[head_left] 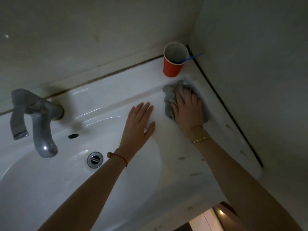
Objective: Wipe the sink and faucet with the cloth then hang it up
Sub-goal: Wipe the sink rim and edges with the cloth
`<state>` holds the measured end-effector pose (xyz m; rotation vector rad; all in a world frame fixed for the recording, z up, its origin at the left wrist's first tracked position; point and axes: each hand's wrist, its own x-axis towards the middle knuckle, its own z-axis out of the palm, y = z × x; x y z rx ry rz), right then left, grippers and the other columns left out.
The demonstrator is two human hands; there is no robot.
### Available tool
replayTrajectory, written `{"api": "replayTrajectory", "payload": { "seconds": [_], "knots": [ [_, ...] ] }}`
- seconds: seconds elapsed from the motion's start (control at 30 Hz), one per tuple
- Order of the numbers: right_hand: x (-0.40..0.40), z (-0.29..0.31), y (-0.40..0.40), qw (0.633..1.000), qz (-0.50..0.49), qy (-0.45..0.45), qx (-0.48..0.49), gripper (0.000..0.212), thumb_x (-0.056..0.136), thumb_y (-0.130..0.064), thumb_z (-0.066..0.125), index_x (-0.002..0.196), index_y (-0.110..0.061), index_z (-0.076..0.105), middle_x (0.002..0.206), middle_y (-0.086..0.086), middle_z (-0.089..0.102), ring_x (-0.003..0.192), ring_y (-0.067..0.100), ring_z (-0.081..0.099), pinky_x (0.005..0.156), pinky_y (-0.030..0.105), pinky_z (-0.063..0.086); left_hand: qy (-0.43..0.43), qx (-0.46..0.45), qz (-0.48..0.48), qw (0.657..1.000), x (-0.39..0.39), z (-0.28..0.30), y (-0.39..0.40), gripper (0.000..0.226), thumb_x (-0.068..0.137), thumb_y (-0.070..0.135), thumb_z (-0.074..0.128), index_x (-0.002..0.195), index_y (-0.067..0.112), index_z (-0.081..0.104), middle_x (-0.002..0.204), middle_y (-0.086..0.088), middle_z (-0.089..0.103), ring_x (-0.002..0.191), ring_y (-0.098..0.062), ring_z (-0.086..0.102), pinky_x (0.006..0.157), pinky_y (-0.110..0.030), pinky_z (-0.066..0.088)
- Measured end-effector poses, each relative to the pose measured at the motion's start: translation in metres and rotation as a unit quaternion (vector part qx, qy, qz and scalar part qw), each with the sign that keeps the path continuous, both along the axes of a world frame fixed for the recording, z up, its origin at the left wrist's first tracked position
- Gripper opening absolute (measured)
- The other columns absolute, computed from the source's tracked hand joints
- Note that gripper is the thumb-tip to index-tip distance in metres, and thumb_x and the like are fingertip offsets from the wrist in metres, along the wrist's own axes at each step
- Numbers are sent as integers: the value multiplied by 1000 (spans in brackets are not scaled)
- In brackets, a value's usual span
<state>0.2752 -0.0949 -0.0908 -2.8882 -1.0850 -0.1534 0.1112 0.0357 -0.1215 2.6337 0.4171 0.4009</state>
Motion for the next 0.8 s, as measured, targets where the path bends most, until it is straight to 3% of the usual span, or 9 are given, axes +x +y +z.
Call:
{"api": "replayTrajectory", "payload": {
  "seconds": [0.1, 0.23, 0.43, 0.57, 0.67, 0.73, 0.8],
  "knots": [
    [-25, -3, -22, 999, 40, 6, 9, 65, 96, -54, 29, 147, -16, 40, 141, 17, 48, 121, 36, 48, 98, 46, 41, -11, -2, -3, 1000, 0, -1, 1, 53, 101, 33, 49, 148, 10, 41, 155, -9, 40, 148, -26, 29, 124, -46, 20],
    [-39, -2, -62, 995, 104, -5, 4, 59, 97, -51, 31, 145, -20, 43, 141, 13, 51, 118, 33, 48, 94, 42, 41, -25, -2, -5, 1000, 0, -2, 1, 52, 100, 30, 52, 147, 8, 43, 154, -10, 42, 147, -27, 32, 123, -48, 22],
    [-5, -9, 7, 999, -29, -11, -7, 56, 96, -43, 33, 141, -13, 48, 130, 17, 58, 107, 33, 58, 86, 40, 49, -15, 3, -3, 1000, -1, -1, 1, 52, 101, 30, 51, 148, 9, 42, 155, -9, 41, 148, -26, 31, 124, -46, 20],
    [-36, -12, -29, 996, 78, -13, 46, 48, 94, -27, 57, 139, -15, 51, 131, 16, 56, 100, 31, 51, 80, 39, 49, -12, -2, -6, 1000, -1, -1, 1, 53, 101, 30, 51, 148, 9, 42, 156, -10, 40, 148, -26, 30, 124, -47, 20],
    [-44, -8, -69, 990, 131, -21, 44, 63, 75, -7, 75, 134, -15, 57, 125, 16, 56, 91, 36, 54, 73, 41, 51, -10, -2, -5, 1000, -1, -2, 1, 53, 101, 30, 50, 148, 8, 41, 156, -10, 40, 148, -26, 29, 123, -48, 21],
    [-34, 5, -81, 990, 118, -61, 56, 57, 77, -8, 69, 132, -14, 59, 126, 17, 54, 94, 38, 56, 77, 42, 52, -8, 0, -2, 1000, 0, -1, 0, 53, 101, 31, 48, 149, 8, 41, 156, -10, 39, 148, -27, 29, 123, -49, 22],
    [-11, 21, -73, 989, 67, -107, 80, 48, 88, -19, 48, 135, -12, 55, 130, 18, 51, 100, 38, 53, 83, 43, 46, -8, 7, 3, 1000, 1, 1, -2, 52, 101, 31, 47, 148, 8, 43, 155, -11, 41, 147, -28, 31, 122, -50, 23]
  ]
}}
